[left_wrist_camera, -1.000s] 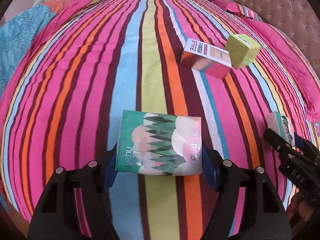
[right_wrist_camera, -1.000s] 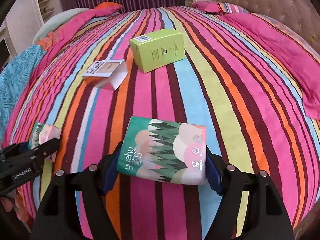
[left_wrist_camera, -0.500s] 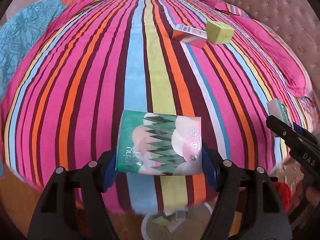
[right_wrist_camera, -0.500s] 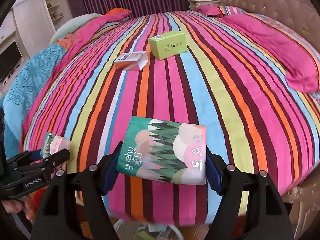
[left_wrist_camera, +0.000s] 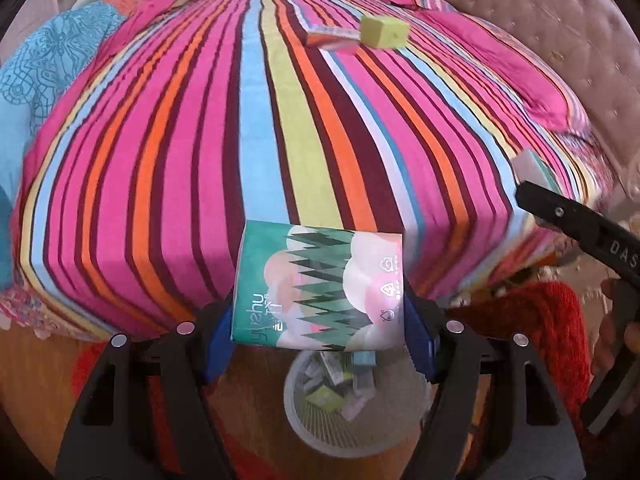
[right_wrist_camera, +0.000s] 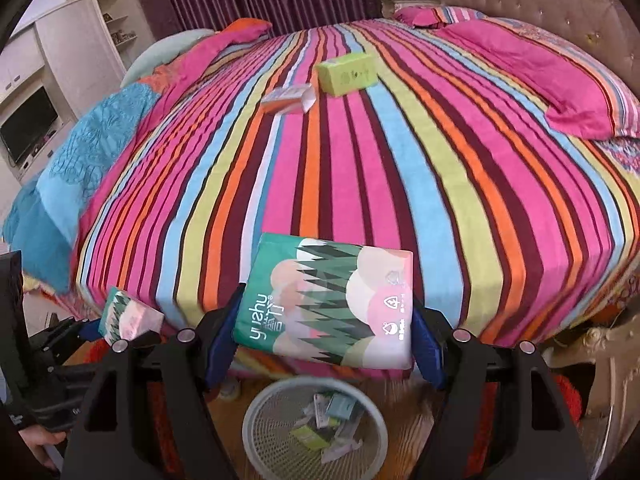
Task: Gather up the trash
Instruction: 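Carry both tissue packets over the wastebasket with both tools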
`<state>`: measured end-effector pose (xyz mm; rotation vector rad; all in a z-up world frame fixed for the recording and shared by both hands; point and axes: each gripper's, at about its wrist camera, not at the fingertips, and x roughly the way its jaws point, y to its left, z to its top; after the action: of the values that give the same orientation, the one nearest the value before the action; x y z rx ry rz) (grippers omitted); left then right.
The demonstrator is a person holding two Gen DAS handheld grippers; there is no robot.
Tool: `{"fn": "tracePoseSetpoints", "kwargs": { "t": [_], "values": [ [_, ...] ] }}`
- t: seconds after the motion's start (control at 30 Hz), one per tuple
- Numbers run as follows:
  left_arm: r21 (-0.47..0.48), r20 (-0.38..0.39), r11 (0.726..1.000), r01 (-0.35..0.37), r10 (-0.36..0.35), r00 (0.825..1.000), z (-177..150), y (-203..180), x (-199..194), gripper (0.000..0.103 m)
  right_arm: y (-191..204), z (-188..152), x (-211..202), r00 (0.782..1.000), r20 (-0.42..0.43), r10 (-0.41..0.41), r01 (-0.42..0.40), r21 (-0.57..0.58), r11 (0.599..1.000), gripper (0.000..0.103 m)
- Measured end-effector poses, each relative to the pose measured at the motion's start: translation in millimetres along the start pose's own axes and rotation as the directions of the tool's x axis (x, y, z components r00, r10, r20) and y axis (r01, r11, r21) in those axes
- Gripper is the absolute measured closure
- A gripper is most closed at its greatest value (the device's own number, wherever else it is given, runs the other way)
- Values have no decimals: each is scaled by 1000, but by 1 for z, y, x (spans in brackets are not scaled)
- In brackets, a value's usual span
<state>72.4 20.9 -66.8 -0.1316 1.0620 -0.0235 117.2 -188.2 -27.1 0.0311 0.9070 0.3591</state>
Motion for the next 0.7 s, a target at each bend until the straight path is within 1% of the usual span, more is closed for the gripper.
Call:
{"fn": "tracePoseSetpoints", "kwargs": {
  "t": [0.2, 0.33, 0.43, 0.53, 0.57, 0.7],
  "values": [
    [12, -69, 1000, 13, -12, 998, -41, -10, 9, 34, 7, -40, 2, 997, -77, 5, -6, -4, 1000, 33],
    [-3, -124, 1000, 27, -27, 992, -60, -11, 20, 34, 11, -59, 5, 992, -128, 0, -1, -5, 1000, 33],
    [-4, -160, 1000, 14, -14, 987, -67, -10, 29, 34, 11, -72, 12, 984, -178, 4, -4, 3, 1000, 33],
    [-3, -193, 1000, 19, -19, 981, -73, -12, 36, 34, 9, -86, 26, 966, -259, 25, -16, 37, 999, 33],
    [-1, -205, 1000, 21, -21, 979, -75, -13, 39, 34, 8, -90, 32, 956, -292, 36, -23, 48, 999, 33],
    [6, -266, 999, 33, -30, 964, -81, -16, 54, 34, 5, -99, 48, 928, -367, 65, -37, 81, 996, 33]
  ]
}}
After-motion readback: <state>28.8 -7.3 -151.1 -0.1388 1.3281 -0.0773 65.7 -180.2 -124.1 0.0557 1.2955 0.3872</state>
